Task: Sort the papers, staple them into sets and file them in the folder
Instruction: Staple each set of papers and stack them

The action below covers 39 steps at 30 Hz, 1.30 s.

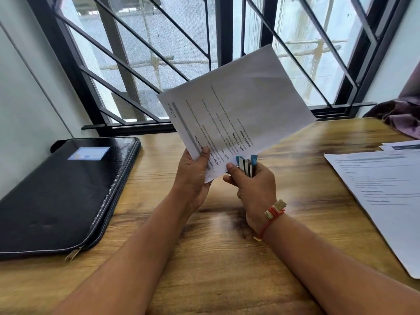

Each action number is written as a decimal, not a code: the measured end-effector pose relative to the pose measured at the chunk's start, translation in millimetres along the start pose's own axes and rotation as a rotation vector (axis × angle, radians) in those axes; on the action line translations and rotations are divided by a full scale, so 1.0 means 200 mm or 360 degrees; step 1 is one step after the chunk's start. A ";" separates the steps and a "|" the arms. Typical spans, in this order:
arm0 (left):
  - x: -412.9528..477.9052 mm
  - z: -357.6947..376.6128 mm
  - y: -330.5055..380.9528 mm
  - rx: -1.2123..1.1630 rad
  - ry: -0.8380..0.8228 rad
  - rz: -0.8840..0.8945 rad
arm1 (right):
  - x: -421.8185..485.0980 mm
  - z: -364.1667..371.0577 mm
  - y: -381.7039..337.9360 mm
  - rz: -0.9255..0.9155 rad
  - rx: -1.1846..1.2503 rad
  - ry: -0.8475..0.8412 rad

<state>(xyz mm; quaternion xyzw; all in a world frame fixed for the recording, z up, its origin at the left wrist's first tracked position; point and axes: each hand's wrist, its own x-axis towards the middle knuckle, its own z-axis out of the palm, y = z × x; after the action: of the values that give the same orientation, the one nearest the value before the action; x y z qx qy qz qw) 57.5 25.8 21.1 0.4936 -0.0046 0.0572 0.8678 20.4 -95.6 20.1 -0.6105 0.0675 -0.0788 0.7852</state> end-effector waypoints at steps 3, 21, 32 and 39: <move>0.00 0.00 0.00 0.0028 0.0022 0.0000 | 0.01 0.00 0.01 -0.0058 -0.0101 -0.0023; 0.06 -0.11 0.11 -0.0023 0.0044 -0.0089 | 0.01 -0.02 -0.03 0.0367 -0.0373 -0.0505; 0.05 -0.09 0.09 -0.0006 0.0062 -0.0047 | -0.02 0.00 -0.05 0.0863 0.0020 -0.0783; 0.04 -0.10 0.12 -0.0020 0.0053 -0.0005 | -0.03 -0.01 -0.06 0.0762 -0.0064 -0.0831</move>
<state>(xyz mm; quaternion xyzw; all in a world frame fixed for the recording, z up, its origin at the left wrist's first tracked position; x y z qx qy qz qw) 62.3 56.5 31.9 0.4872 0.0104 0.0640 0.8709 14.0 -100.1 31.5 -0.5921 0.0072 0.2677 0.7601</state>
